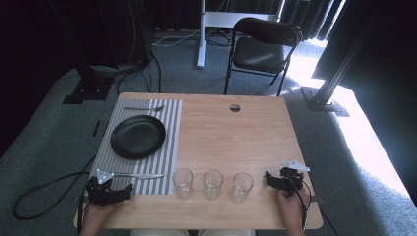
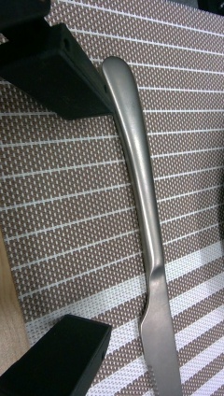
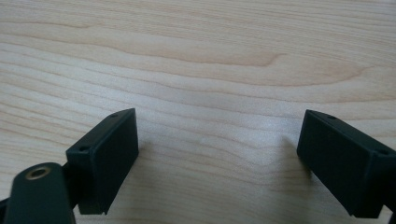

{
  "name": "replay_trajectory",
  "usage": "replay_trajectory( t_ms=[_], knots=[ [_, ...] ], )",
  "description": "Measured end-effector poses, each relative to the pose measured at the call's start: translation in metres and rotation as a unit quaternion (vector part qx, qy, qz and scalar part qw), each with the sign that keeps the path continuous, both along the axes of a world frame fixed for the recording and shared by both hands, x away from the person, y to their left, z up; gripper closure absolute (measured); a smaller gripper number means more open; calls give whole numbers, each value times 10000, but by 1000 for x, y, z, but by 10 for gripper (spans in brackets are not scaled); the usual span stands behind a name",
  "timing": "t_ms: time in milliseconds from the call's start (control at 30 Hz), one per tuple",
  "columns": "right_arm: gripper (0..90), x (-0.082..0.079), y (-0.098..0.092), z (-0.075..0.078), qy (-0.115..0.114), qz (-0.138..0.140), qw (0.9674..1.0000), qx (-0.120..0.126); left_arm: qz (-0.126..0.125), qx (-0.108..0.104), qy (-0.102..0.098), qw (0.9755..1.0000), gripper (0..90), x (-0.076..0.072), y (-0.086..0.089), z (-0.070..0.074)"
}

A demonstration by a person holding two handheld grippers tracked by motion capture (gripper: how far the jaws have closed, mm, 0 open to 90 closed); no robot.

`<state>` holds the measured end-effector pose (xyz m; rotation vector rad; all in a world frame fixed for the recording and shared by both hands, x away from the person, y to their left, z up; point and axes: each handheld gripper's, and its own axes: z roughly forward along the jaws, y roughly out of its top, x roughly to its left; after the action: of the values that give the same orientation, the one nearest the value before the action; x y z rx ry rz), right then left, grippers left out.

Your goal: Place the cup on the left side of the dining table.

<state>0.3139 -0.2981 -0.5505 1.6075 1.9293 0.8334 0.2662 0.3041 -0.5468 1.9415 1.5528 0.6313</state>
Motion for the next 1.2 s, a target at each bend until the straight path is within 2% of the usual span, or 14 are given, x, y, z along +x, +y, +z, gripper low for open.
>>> replay_trajectory(
  t_ms=[433, 567, 633, 700, 733, 867, 1100, 1200],
  knots=[
    [123, 0, 0, 0, -4, -7, 10000, -5, -34, -6, -42, 10000, 33, -2, 2, 0],
    [124, -1, 0, 0, -6, -8, 10000, -7, -146, 68, -89, 9998, 36, -4, 3, 1],
    [124, -1, 0, 0, -7, -8, 10000, -7, -240, -6, -70, 9997, 36, -4, 4, 2],
    [125, -1, 0, 0, -7, -7, 10000, -7, -237, -17, -77, 9997, 36, -4, 4, 3],
    [124, -1, 0, 0, -6, -8, 10000, -6, -260, -104, -54, 9996, 36, -4, 6, 3],
    [124, -1, 0, 0, -7, -5, 10000, -10, -298, -223, -33, 9993, 36, -5, 11, 4],
    [124, -1, 0, 0, -10, -2, 10000, -10, -543, -241, -28, 9982, 36, -8, 11, 5],
    [124, -1, 0, 0, -8, -3, 10000, -10, -568, -224, -15, 9981, 36, -8, 9, 5]
  ],
)
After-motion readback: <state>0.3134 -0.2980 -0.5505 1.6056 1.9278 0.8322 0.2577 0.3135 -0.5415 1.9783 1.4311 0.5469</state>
